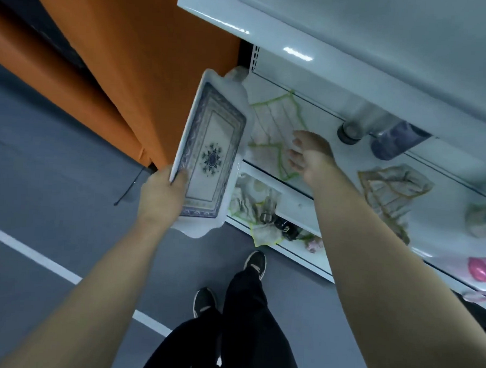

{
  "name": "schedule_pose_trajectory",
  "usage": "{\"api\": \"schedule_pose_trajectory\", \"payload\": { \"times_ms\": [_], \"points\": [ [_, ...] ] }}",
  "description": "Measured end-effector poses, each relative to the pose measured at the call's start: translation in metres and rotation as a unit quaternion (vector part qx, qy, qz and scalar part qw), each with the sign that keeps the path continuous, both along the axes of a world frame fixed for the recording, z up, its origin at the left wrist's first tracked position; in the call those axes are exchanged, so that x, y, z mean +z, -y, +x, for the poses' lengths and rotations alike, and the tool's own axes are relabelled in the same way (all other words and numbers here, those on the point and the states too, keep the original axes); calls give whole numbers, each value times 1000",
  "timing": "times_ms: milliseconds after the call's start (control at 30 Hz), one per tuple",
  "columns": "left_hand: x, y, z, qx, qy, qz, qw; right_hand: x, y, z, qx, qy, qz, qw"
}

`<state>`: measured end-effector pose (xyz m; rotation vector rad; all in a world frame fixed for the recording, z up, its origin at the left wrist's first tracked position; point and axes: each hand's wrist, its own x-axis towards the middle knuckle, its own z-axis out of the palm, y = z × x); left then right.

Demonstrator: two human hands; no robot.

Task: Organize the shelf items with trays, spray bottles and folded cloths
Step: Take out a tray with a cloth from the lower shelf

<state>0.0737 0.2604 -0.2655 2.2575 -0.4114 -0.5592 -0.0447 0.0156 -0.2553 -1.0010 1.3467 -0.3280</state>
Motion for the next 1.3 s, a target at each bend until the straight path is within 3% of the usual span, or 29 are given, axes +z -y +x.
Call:
{"api": "schedule_pose_trajectory", "payload": {
  "times_ms": [67,133,200,300,433,533,700,767,900,967,1067,1200,1300],
  "points": [
    [-7,-5,-1,88,-102,-32,990,-25,9,-6,124,-118,-65,983],
    [-14,-10,-3,146,-167,-42,974,-42,16,-10,287,-222,-133,922],
    [-19,-17,-4,160,-190,-39,968,-54,22,-9,372,-265,-158,875],
    [-23,-23,-4,172,-200,-43,964,-69,27,-1,432,-298,-185,831],
    [-22,-25,-5,182,-197,-33,963,-91,27,8,508,-422,-253,707],
    [-18,-23,-9,193,-203,-34,959,-105,29,7,497,-456,-291,679],
    [-13,-18,-12,205,-207,-45,955,-102,33,10,458,-447,-318,700],
    [-13,-18,-13,205,-213,-45,954,-91,34,13,435,-423,-325,725],
    [-11,-16,-21,193,-219,-45,955,-42,29,26,263,-257,-298,881],
    [-12,-13,-25,183,-217,-50,957,-2,24,35,212,-166,-271,924],
    [-13,-9,-32,162,-227,-63,958,50,10,38,251,-68,-220,940],
    [-12,-5,-40,135,-220,-73,963,74,-2,16,333,117,-50,934],
    [-9,-5,-48,125,-236,-92,959,71,5,-5,337,66,-109,933]
  ]
}}
